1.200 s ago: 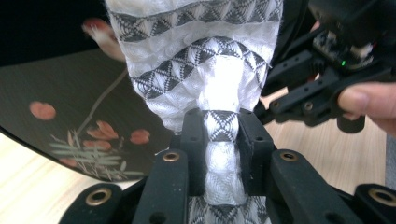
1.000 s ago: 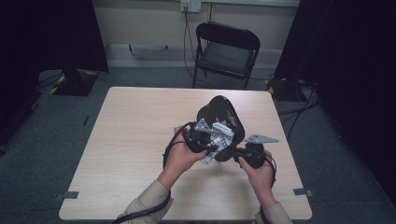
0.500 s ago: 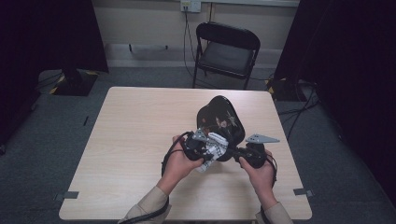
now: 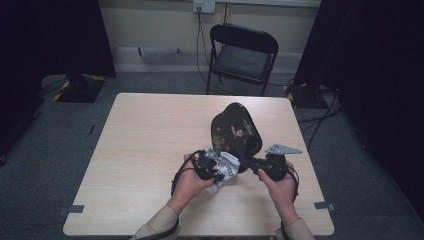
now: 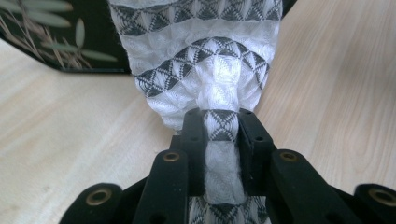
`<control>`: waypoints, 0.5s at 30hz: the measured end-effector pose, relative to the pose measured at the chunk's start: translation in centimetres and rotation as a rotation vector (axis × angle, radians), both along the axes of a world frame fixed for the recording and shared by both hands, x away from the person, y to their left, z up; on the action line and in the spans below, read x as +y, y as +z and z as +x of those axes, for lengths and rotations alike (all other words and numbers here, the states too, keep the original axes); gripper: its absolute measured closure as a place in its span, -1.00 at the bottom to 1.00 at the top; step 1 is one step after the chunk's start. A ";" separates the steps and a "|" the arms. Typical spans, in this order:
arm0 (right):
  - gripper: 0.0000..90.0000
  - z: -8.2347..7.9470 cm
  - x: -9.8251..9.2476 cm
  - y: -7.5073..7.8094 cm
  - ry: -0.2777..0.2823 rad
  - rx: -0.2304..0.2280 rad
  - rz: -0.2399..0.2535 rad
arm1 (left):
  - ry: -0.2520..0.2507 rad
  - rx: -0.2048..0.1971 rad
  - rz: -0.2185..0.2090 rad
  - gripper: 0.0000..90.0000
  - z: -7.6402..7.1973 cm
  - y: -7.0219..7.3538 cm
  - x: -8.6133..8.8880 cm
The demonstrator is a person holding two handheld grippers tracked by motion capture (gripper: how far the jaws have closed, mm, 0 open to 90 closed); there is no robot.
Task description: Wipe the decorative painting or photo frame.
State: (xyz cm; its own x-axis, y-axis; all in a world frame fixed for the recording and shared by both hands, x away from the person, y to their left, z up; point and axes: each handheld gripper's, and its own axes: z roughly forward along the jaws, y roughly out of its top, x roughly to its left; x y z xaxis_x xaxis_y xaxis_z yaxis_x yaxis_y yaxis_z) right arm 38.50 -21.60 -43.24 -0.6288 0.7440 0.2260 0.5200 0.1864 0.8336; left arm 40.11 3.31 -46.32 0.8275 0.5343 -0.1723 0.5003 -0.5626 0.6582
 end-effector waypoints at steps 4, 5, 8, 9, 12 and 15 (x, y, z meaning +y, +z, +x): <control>0.70 -0.2 -0.2 0.0 -0.005 -0.001 0.001 | -0.008 0.008 0.013 0.67 -0.2 -0.5 0.0; 0.70 -0.2 -0.2 0.0 -0.006 -0.001 0.001 | -0.013 0.011 0.016 0.67 -0.3 -0.6 0.0; 0.68 -0.4 -0.3 0.1 -0.009 -0.002 0.001 | -0.018 0.018 0.023 0.67 -0.6 -0.9 0.1; 0.68 -0.5 -0.3 0.1 -0.007 -0.005 -0.006 | -0.017 0.022 0.020 0.68 -0.7 -0.9 0.1; 0.68 -0.6 -0.4 0.1 -0.009 0.001 0.000 | -0.022 0.019 0.016 0.68 -0.9 -0.3 0.3; 0.69 -0.7 -0.6 0.0 -0.012 0.003 0.005 | -0.015 -0.012 -0.024 0.67 -1.0 1.4 0.5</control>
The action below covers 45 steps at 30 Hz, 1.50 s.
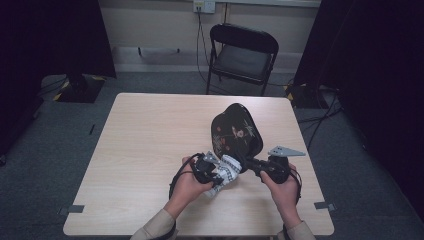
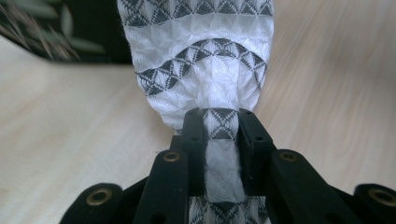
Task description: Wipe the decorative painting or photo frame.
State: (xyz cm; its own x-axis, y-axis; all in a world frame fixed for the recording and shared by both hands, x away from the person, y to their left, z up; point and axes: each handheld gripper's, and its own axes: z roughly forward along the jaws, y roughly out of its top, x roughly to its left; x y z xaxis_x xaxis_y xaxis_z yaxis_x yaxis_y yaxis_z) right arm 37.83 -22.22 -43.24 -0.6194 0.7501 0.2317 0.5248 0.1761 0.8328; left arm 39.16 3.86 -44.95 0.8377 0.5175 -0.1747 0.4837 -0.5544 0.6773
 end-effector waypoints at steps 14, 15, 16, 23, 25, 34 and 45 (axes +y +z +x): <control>0.74 -0.2 0.1 0.0 0.001 0.003 0.006 | 0.004 -0.261 -0.148 0.67 0.4 10.5 -1.4; 0.74 -0.2 0.2 0.0 0.000 0.003 0.006 | 0.001 -0.261 -0.143 0.67 0.4 10.7 -1.7; 0.74 -0.1 0.2 0.0 0.000 0.002 0.006 | 0.000 -0.262 -0.143 0.67 0.5 10.7 -1.9; 0.74 -0.1 0.2 0.1 0.000 0.006 0.007 | -0.011 -0.211 -0.114 0.67 1.0 8.9 -2.3; 0.74 -0.1 0.2 0.1 -0.002 0.006 0.007 | -0.018 -0.190 -0.094 0.67 1.0 8.1 -2.3; 0.74 -0.2 0.1 0.0 -0.003 0.005 0.009 | -0.017 -0.134 -0.054 0.67 0.7 4.9 -1.9; 0.72 -0.2 0.0 0.0 -0.001 0.009 0.010 | 0.000 -0.061 -0.022 0.67 0.5 1.2 -1.2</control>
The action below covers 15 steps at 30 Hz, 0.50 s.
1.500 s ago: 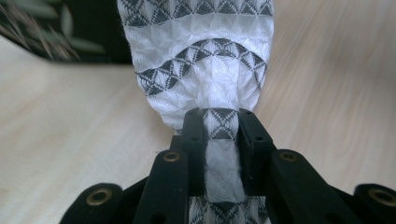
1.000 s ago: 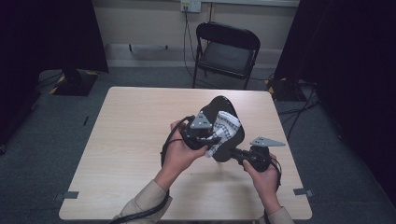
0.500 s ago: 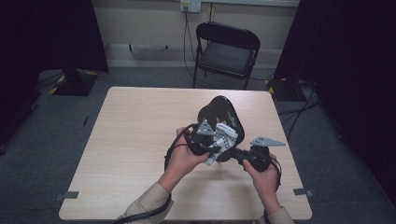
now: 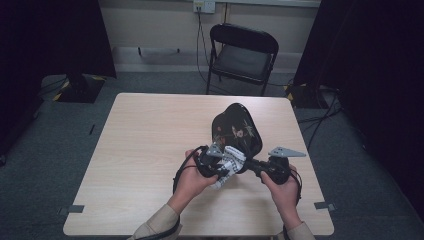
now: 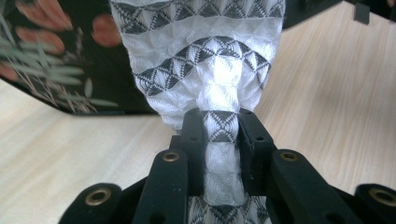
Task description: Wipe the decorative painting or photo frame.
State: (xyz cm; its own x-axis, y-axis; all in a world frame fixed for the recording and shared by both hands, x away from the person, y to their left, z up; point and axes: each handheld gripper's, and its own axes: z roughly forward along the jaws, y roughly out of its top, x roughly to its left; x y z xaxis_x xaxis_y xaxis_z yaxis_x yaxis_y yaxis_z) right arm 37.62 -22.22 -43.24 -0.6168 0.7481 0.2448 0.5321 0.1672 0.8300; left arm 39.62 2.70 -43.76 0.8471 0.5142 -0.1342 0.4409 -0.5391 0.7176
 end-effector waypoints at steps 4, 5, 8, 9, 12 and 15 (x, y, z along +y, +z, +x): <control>0.71 -0.1 -0.1 0.1 0.001 -0.002 0.001 | -0.001 0.016 0.010 0.67 -0.2 -1.0 0.1; 0.70 -0.1 -0.1 0.2 0.001 -0.001 0.002 | -0.005 0.024 0.016 0.67 -0.2 -1.3 0.1; 0.69 -0.2 -0.4 0.3 0.002 -0.009 0.007 | -0.011 0.042 0.032 0.67 -0.4 -2.1 0.1; 0.69 -0.2 -0.5 0.4 0.000 -0.010 0.011 | -0.011 0.049 0.038 0.67 -0.4 -2.3 0.1; 0.68 -0.3 -0.7 0.5 -0.002 -0.011 0.014 | -0.015 0.059 0.048 0.67 -0.5 -2.8 0.1; 0.67 -0.4 -0.8 0.5 -0.004 -0.008 0.016 | -0.020 0.063 0.057 0.67 -0.6 -3.1 0.2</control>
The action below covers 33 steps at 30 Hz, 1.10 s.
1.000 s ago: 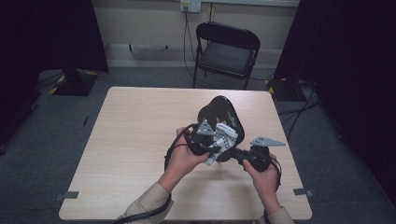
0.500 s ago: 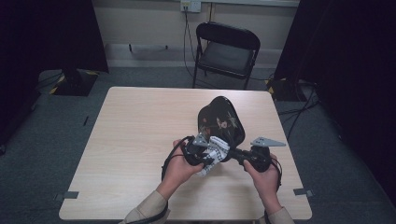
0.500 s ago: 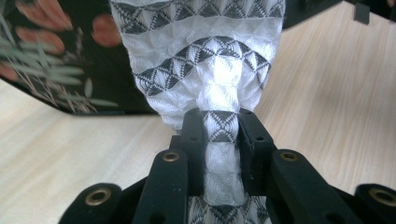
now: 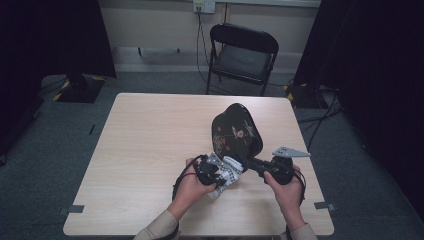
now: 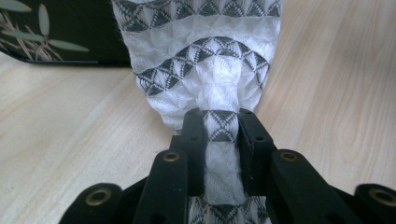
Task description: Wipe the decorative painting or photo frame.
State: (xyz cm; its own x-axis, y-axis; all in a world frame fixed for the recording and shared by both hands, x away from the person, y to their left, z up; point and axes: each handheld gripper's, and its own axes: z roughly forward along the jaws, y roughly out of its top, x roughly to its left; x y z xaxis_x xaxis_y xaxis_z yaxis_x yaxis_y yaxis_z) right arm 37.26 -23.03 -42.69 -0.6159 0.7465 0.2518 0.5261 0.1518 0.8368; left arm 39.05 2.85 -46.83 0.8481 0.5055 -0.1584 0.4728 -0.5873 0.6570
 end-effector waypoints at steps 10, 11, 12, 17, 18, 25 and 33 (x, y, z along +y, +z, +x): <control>0.64 -0.1 -0.8 0.3 -0.013 -0.007 0.021 | -0.009 0.008 -0.009 0.67 -0.3 0.7 0.7; 0.64 -0.1 -0.8 0.4 -0.012 -0.006 0.021 | -0.005 -0.003 -0.026 0.67 -0.3 1.3 1.0; 0.64 -0.1 -0.9 0.4 -0.011 -0.003 0.028 | 0.001 -0.014 -0.036 0.67 -0.2 1.7 1.0; 0.69 0.0 -0.8 0.2 0.000 0.003 0.028 | 0.018 -0.101 -0.107 0.67 0.0 5.7 1.6; 0.70 0.0 -0.8 0.2 0.001 0.002 0.028 | 0.018 -0.119 -0.121 0.67 0.1 6.6 1.7; 0.74 0.0 -0.6 0.2 0.002 0.002 0.020 | 0.021 -0.241 -0.194 0.66 0.6 11.7 0.5; 0.74 0.0 -0.7 0.2 0.005 0.003 0.014 | -0.014 -0.229 -0.183 0.66 0.8 11.7 -1.1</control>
